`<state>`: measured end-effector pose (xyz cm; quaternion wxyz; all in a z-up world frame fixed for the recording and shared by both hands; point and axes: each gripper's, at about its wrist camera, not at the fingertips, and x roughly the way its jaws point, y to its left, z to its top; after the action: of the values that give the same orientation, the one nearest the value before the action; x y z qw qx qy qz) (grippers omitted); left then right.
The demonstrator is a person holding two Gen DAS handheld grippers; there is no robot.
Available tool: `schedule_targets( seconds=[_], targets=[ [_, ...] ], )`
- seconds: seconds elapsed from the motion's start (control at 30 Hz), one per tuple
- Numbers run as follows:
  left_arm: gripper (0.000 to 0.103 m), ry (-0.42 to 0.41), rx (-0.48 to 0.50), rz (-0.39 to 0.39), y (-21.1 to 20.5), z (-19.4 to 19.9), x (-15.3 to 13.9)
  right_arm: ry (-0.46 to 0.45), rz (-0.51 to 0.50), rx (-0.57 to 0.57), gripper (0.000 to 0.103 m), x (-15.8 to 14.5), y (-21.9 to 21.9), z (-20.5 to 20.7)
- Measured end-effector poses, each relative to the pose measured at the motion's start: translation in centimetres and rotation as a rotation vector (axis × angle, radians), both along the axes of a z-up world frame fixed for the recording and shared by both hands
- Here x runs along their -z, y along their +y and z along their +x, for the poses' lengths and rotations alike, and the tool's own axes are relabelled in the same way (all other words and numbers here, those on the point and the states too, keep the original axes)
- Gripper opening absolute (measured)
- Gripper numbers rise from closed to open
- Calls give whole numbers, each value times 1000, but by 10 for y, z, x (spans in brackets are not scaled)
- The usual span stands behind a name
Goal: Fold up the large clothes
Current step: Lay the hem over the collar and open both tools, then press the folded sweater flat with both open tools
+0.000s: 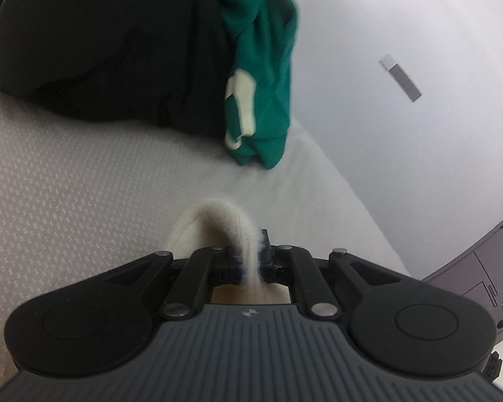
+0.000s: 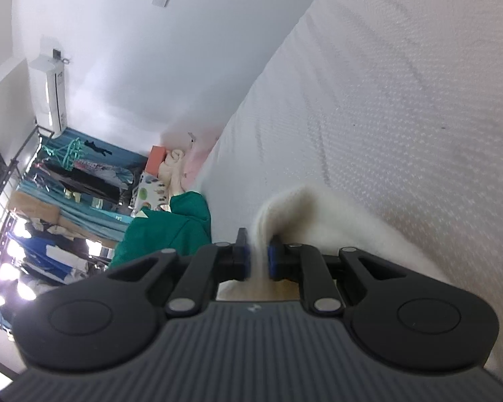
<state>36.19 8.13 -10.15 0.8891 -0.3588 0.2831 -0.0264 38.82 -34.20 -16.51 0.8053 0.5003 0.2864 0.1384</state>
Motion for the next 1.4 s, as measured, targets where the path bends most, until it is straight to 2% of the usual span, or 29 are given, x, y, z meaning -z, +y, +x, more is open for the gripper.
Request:
schedule_targets(
  seconds=[0.1, 0.23, 0.3, 0.33, 0.37, 0.43, 0.5, 0.57, 0.67, 0.77, 1.0, 1.1, 1.23, 1.3, 1.4],
  targets=[
    [8, 21, -3, 3, 0, 4, 8, 0, -10, -9, 14, 3, 2, 3],
    [10, 13, 9, 29, -4, 0, 3, 10, 17, -10, 15, 7, -2, -1],
    [15, 15, 23, 39, -6, -3, -2, 6, 29, -14, 16, 6, -4, -4],
    [24, 14, 38, 40, -7, -4, -4, 6, 32, -17, 17, 4, -4, -6],
    [45, 11, 50, 41, -8, -3, -7, 5, 36, -19, 21, 2, -4, -9],
    [68, -13, 65, 52, -11, -10, -14, -2, 63, -24, 37, 0, -4, -12],
    [71, -48, 76, 64, -15, -19, -24, -32, 102, -31, 74, -4, -4, -20],
    [75, -77, 101, 58, -17, -25, -32, -62, 86, -56, 83, -15, 0, -29],
    [78, -120, 115, 79, -23, -38, -43, -84, 3, -106, 83, -32, 12, -40],
    [78, -128, 129, 160, -35, -45, -49, -102, -93, -138, 83, -46, 25, -51],
    [78, -81, 149, 268, -53, -39, -30, -87, -353, -162, 83, -58, 43, -56],
    [78, -52, 133, 358, -61, -36, -24, -81, -480, -128, 82, -54, 43, -53],
    [78, -14, 110, 447, -67, -29, -13, -72, -645, -126, 64, -46, 52, -38],
    [78, 8, 101, 460, -66, -24, -7, -64, -698, -126, 56, -42, 56, -31],
    [78, 50, 110, 445, -65, -16, 4, -67, -773, -137, 53, -33, 59, -23]
  ],
)
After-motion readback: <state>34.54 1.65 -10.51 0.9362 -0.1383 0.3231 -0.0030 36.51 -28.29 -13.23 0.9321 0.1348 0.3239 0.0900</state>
